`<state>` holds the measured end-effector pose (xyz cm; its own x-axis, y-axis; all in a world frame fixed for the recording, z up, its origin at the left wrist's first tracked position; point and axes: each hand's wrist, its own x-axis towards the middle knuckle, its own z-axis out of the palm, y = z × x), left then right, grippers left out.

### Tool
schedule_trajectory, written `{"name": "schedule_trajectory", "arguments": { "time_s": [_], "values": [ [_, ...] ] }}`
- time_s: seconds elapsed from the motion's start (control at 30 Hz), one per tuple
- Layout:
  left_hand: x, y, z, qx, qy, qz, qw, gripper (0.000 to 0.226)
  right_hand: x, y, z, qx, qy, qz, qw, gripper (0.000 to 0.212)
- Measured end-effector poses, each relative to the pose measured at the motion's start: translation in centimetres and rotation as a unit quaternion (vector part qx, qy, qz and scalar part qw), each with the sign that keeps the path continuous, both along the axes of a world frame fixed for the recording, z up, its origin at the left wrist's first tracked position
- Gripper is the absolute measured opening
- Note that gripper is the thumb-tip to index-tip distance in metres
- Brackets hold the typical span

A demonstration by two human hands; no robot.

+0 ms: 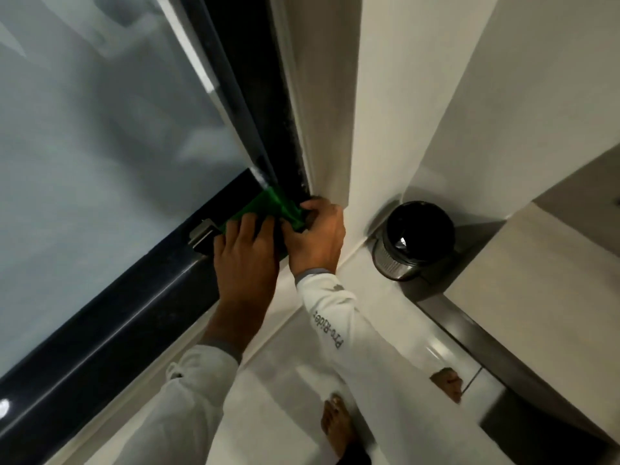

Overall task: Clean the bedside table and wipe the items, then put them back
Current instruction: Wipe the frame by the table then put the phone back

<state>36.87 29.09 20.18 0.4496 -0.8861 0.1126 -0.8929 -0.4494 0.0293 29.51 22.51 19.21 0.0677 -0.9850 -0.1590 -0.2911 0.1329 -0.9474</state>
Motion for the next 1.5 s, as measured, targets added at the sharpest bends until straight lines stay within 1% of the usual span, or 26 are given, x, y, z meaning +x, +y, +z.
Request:
{"name": "schedule_trajectory", "arguments": {
  "time_s": [0.07, 0.1, 0.17, 0.23, 0.33, 0.43, 0.5, 0.6, 0.73, 0.83, 0.9, 1.0, 1.07, 1.17, 1.23, 1.37, 1.4, 1.43, 1.47, 1.5],
  "values": [
    [0.0, -0.8, 1.9, 0.067, 0.049, -0.005, 0.997, 0.036, -1.6, -0.8, 0.2, 0.015, 0.011, 0.032, 0.999, 0.043],
    [0.1, -0.9, 2.7, 0.097, 0.059, -0.010, 0.993, 0.036, -2.3, -1.1, 0.2, 0.021, 0.001, 0.058, 0.998, 0.045],
    [-0.2, -1.1, 4.4, 0.144, 0.040, -0.020, 0.989, 0.036, -4.0, -1.7, 0.3, 0.041, -0.011, 0.109, 0.993, 0.045],
    [-1.7, -1.7, 6.2, 0.177, 0.019, -0.035, 0.983, 0.035, -6.7, -2.5, 0.8, 0.059, 0.018, 0.147, 0.987, 0.042],
    [-5.5, -3.8, 8.9, 0.226, 0.004, -0.053, 0.973, 0.035, -11.6, -3.8, 1.5, 0.072, 0.072, 0.166, 0.981, 0.042],
    [-10.9, -6.5, 10.5, 0.253, 0.021, -0.122, 0.959, 0.038, -17.5, -5.3, 2.6, 0.096, 0.114, 0.158, 0.976, 0.043],
    [-13.4, -7.7, 10.1, 0.262, 0.029, -0.161, 0.951, 0.044, -20.6, -6.2, 3.3, 0.108, 0.133, 0.153, 0.973, 0.045],
    [-18.8, -10.5, 10.0, 0.266, 0.017, -0.240, 0.934, 0.050, -27.3, -7.9, 5.0, 0.120, 0.163, 0.126, 0.971, 0.048],
    [-25.5, -14.0, 9.3, 0.287, 0.020, -0.292, 0.912, 0.058, -35.5, -9.7, 6.0, 0.144, 0.198, 0.099, 0.965, 0.050],
    [-29.1, -16.9, 8.1, 0.252, 0.019, -0.331, 0.909, 0.059, -41.0, -10.6, 6.4, 0.160, 0.216, 0.060, 0.961, 0.050],
    [-31.5, -18.6, 7.2, 0.228, 0.019, -0.368, 0.901, 0.057, -44.2, -10.7, 6.6, 0.172, 0.238, 0.041, 0.955, 0.051],
    [-35.1, -20.8, 6.6, 0.240, 0.027, -0.395, 0.886, 0.056, -48.0, -10.4, 6.5, 0.172, 0.285, 0.001, 0.943, 0.052],
    [-37.8, -22.0, 6.4, 0.235, 0.036, -0.440, 0.866, 0.056, -50.3, -9.8, 6.3, 0.171, 0.327, -0.046, 0.928, 0.052],
    [-42.5, -23.4, 6.3, 0.226, 0.027, -0.524, 0.820, 0.056, -53.6, -8.3, 6.1, 0.188, 0.369, -0.133, 0.901, 0.057],
    [-46.4, -24.4, 6.3, 0.213, 0.032, -0.586, 0.781, 0.054, -56.1, -7.0, 6.0, 0.219, 0.379, -0.199, 0.877, 0.062],
    [-56.0, -23.6, 6.5, 0.236, 0.081, -0.702, 0.667, 0.054, -61.3, -2.9, 5.4, 0.276, 0.337, -0.348, 0.830, 0.073],
    [-57.6, -23.5, 7.0, 0.240, 0.105, -0.715, 0.648, 0.054, -62.2, -2.7, 5.6, 0.275, 0.324, -0.374, 0.824, 0.074],
    [-60.9, -22.0, 6.5, 0.252, 0.114, -0.749, 0.602, 0.053, -63.8, -0.5, 4.9, 0.291, 0.291, -0.429, 0.804, 0.074],
    [-63.1, -20.9, 6.3, 0.260, 0.124, -0.768, 0.572, 0.053, -64.7, 0.8, 4.7, 0.294, 0.265, -0.471, 0.789, 0.074],
    [-64.3, -20.4, 6.6, 0.263, 0.144, -0.771, 0.561, 0.053, -65.1, 1.0, 4.8, 0.287, 0.248, -0.490, 0.785, 0.075]
  ]
}}
